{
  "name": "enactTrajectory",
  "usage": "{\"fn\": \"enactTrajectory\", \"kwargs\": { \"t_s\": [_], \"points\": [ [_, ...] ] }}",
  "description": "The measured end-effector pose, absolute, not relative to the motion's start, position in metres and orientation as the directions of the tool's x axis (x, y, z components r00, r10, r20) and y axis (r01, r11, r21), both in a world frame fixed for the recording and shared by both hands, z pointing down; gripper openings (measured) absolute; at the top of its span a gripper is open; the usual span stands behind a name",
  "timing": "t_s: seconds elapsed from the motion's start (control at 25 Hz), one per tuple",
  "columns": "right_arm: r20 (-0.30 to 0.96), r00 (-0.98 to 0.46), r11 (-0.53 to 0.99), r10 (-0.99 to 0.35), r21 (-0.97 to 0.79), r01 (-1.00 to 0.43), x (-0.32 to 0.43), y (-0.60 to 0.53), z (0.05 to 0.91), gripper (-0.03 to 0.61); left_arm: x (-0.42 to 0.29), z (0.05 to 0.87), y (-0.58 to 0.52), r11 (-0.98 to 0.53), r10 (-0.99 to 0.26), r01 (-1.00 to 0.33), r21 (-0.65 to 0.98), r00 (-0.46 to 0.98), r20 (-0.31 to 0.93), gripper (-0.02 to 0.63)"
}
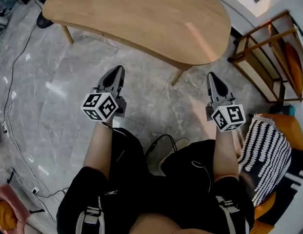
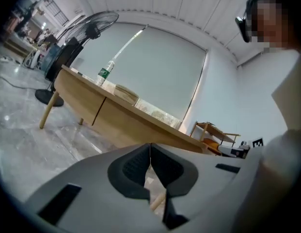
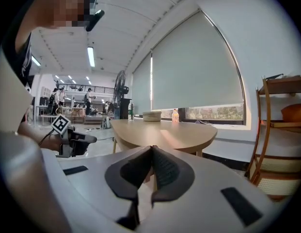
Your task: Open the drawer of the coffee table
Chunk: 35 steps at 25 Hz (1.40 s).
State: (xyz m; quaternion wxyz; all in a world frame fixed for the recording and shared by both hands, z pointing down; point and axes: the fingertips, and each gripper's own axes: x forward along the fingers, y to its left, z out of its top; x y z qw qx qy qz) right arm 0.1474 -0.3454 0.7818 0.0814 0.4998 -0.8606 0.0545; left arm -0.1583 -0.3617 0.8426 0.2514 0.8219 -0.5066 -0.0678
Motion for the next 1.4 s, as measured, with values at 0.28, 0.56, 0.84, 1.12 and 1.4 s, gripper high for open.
{"fn": "enactTrajectory", "kwargs": {
  "t_s": [0.28,0.56,0.84,1.12,1.4],
  "points": [
    [0.253,-0.611,0.606,-0.75,-0.107,-0.788,0.124,-0.36,0.813,0.204,-0.161,0.87,-0.381,-0.402,-0.804,-0.539,0.74,0.594,-0.004,0.246],
    [0.214,-0.619,0.593,-0.756,-0.176,-0.785,0.113,-0.379,0.825,0.224,-0.163,0.899,-0.421,-0.421,-0.76,-0.417,0.805,0.648,-0.062,0.276],
    [0.223,-0.638,0.616,-0.737,-0.167,-0.77,0.098,-0.391,0.835,0.232,-0.147,0.897,-0.456,-0.44,-0.727,-0.13,0.888,0.632,-0.268,0.279],
    [0.241,-0.628,0.612,-0.74,-0.146,-0.777,0.086,-0.402,0.843,0.162,-0.138,0.899,-0.484,-0.458,-0.72,-0.095,0.884,0.623,-0.306,0.279],
    [0.234,-0.65,0.639,-0.723,-0.132,-0.758,0.084,-0.398,0.843,0.133,-0.138,0.899,-0.488,-0.467,-0.738,-0.082,0.88,0.585,-0.336,0.278]
  ]
}}
